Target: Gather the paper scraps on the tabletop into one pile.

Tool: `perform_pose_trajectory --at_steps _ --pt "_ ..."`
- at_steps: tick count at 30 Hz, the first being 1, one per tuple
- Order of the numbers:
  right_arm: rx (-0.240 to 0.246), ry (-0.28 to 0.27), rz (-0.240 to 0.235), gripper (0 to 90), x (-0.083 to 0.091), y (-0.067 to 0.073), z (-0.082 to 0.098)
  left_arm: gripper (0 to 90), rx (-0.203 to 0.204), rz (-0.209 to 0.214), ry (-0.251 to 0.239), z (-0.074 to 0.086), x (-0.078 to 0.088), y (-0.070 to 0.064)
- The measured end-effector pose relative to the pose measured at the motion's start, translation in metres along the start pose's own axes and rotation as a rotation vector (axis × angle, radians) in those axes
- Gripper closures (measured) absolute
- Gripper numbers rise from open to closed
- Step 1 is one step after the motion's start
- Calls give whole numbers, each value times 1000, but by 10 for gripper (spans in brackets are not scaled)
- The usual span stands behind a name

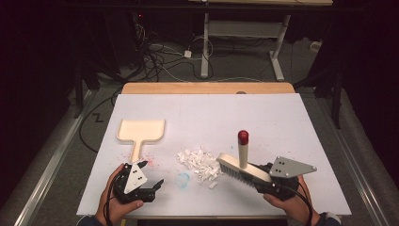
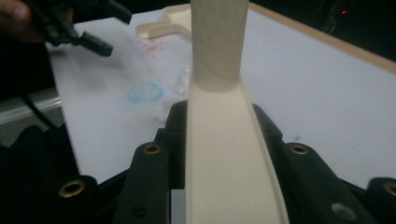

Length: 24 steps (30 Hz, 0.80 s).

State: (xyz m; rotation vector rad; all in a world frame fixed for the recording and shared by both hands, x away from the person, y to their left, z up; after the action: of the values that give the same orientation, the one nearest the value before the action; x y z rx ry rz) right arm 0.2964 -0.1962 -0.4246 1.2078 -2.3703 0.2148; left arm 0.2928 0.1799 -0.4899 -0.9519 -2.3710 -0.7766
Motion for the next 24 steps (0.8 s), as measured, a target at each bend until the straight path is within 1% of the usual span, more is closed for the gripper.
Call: perform_pose_trajectory --at_steps 3,5,7,10,11,12,15,17,18,20,22,24 --pt "-12 30 -47 676 4 7 13 182 0 -1 1 0 0 0" --pt "-9 54 -77 676 3 13 20 183 -1 1 2 0 -1 0" --pt "2 82 -113 676 0 18 24 183 -3 5 3 -1 -1 -1" --pt "21 89 -130 677 -11 22 26 183 -11 11 3 -1 -2 -1" --pt "32 84 -127 677 -15 22 26 183 -10 13 2 -1 -2 -1" --pt "43 73 -100 678 -20 21 25 183 -8 14 1 -1 -3 -1" --pt "51 48 -78 677 -36 15 23 183 -12 17 3 -1 -3 -1" --pt "46 45 -91 677 -45 12 21 184 -13 16 4 -1 -3 -1" --pt "50 38 -85 678 -49 12 19 184 -11 17 3 0 -3 -1" --pt "56 29 -94 678 -57 12 14 185 -12 17 3 0 -4 -1" --pt "76 15 -86 678 -65 12 8 186 -14 18 4 -1 -4 -1" --pt "79 3 -88 678 -73 12 2 185 -16 19 4 -1 -4 -2"
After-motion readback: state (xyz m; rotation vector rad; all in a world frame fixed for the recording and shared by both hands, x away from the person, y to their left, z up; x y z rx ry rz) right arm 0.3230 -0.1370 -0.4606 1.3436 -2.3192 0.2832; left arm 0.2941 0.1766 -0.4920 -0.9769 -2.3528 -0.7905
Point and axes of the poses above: each handheld gripper's, and its own axes: x roughly backward along the jaws, z roughly out of its underside, y roughly to its left, the point moved 4 cm from there along -x, roughly forward along the jaws, and after that the axes turned 9 degrees about -x, right-handed, at the moved point
